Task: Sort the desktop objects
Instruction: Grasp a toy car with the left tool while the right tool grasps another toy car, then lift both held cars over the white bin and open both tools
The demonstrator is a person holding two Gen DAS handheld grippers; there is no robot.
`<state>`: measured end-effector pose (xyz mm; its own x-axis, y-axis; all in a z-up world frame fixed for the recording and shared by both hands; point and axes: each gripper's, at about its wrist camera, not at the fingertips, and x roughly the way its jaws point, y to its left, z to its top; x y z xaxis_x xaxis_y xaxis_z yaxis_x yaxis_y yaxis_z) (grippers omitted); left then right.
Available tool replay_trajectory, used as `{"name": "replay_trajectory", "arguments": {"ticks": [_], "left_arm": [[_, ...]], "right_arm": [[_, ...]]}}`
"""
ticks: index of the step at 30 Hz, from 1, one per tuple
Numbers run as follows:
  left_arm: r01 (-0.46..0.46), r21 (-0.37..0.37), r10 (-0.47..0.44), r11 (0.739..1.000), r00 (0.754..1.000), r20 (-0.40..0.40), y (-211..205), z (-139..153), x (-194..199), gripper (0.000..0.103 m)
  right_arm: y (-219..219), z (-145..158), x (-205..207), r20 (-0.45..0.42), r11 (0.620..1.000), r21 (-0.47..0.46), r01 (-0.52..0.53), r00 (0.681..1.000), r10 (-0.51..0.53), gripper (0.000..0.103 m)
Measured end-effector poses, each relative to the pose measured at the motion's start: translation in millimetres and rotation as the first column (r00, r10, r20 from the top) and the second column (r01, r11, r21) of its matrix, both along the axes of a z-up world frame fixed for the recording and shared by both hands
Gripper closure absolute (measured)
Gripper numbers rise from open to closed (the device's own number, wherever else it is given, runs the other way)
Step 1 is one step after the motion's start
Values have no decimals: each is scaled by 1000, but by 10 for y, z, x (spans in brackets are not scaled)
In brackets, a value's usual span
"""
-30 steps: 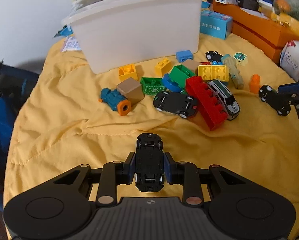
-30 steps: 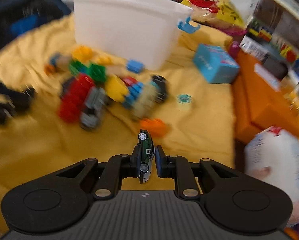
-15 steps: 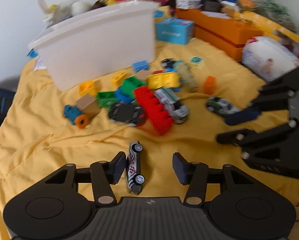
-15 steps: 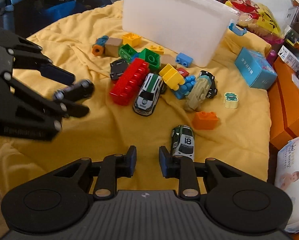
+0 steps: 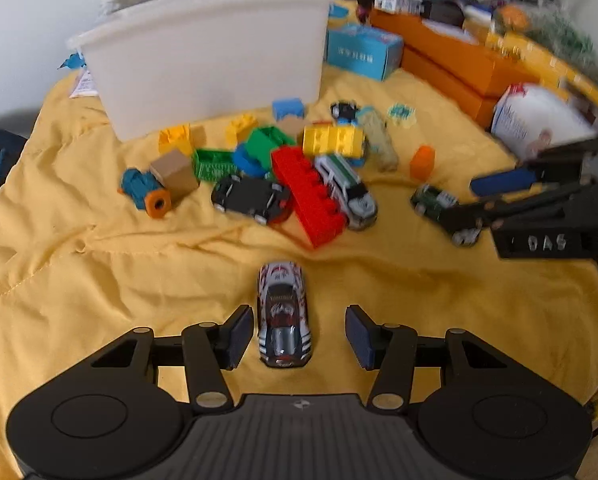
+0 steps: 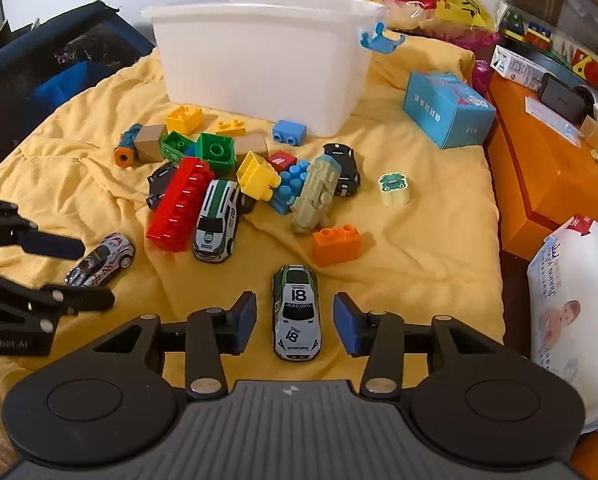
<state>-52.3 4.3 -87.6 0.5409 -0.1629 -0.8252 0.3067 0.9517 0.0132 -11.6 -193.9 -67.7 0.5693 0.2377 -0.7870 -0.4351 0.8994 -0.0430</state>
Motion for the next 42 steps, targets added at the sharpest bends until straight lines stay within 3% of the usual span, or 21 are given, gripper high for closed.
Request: {"name": "replay_trajectory", "arguments": {"ticks": [3, 7, 9, 11, 15, 20, 24, 30, 34, 38, 42], "left_arm": [[-8, 0, 8, 1000, 1000, -5, 33, -54, 24, 48], [-24, -37, 23, 999, 1000, -12, 122, -79, 57, 64], [-19, -30, 19, 999, 1000, -8, 138, -49, 59, 70], [-31, -56, 31, 998, 1000, 1, 196, 14, 62, 70], [-59, -76, 64, 995, 995, 71, 300, 297, 122, 70], [-79, -116, 100, 990, 977, 188, 462, 809, 293, 70], [-71, -57, 85, 996, 946, 312, 473, 1200, 530, 70], [-62, -85, 94, 994, 894, 439, 526, 1792, 1073, 70], [-82, -56, 99, 995, 853, 513, 518, 2021, 1505, 70], [-127, -65, 143, 990, 871, 469, 532, 1934, 2009, 70], [-139, -15, 134, 990, 912, 389, 458, 1536, 2325, 70]], "right_arm": [[5, -73, 48, -2, 1000, -17, -3, 1000, 3, 55], [-2, -210, 93, -35, 1000, -31, -3, 999, 2, 57], [-11, -197, 78, -46, 1000, -13, -14, 999, 13, 71], [32, -145, 48, -51, 999, -22, -39, 998, 38, 70], [83, -3, 33, -44, 998, 2, -57, 997, 57, 70], [129, 410, 150, 56, 997, 38, -71, 996, 68, 70], [103, 835, 345, 152, 992, 119, -51, 988, 33, 70], [112, 1357, 785, 278, 978, 206, -36, 960, -24, 70], [261, 1620, 1161, 346, 969, 245, -19, 936, -69, 70], [446, 1603, 1541, 315, 961, 276, 16, 943, -106, 70], [616, 1341, 1716, 259, 975, 221, 39, 961, -97, 70]]}}
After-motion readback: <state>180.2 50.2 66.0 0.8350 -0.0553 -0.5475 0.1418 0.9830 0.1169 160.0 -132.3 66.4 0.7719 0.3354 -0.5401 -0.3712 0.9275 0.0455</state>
